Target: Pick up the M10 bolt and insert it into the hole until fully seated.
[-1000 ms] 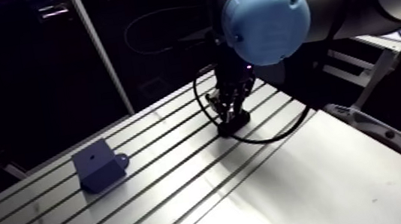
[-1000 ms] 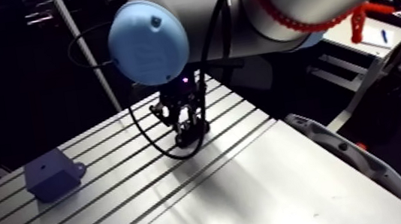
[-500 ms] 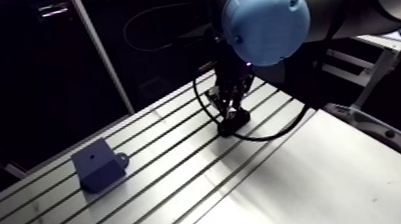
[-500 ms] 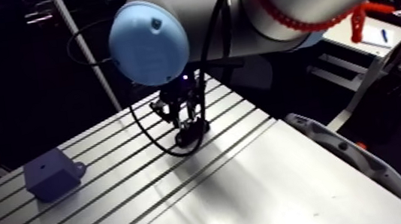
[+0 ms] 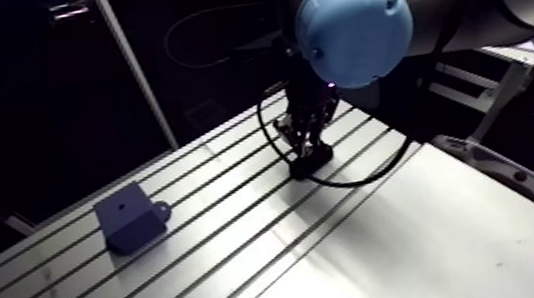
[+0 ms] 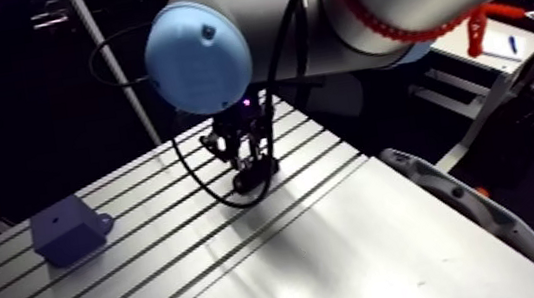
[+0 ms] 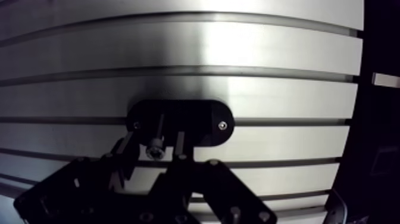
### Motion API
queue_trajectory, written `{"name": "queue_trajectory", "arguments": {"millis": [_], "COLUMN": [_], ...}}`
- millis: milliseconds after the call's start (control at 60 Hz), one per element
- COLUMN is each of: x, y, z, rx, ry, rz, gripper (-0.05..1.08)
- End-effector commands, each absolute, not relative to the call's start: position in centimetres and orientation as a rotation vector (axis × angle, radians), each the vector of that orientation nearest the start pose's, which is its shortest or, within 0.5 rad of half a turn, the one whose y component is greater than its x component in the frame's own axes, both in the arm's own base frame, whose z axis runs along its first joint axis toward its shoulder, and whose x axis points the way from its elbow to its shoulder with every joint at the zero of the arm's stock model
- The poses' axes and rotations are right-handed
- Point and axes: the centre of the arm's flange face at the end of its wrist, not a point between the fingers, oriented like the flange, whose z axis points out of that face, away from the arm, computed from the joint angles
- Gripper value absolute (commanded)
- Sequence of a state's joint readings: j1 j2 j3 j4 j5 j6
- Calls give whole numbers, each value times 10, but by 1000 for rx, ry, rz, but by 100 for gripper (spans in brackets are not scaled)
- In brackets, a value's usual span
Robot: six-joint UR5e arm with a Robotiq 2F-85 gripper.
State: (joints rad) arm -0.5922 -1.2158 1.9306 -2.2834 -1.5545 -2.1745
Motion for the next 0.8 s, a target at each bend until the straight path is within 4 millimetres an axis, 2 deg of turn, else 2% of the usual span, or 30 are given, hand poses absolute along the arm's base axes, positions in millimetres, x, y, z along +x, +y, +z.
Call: {"name": "queue_trajectory", "arguments": {"millis": [17, 517, 800], "x": [-526, -526, -526], "y": [190, 191, 191], "z": [202, 202, 201], "rx": [-18, -18, -18], "ry": [3144, 3143, 3142], "rz": [-30, -27, -28], "gripper": [56, 60, 66]}}
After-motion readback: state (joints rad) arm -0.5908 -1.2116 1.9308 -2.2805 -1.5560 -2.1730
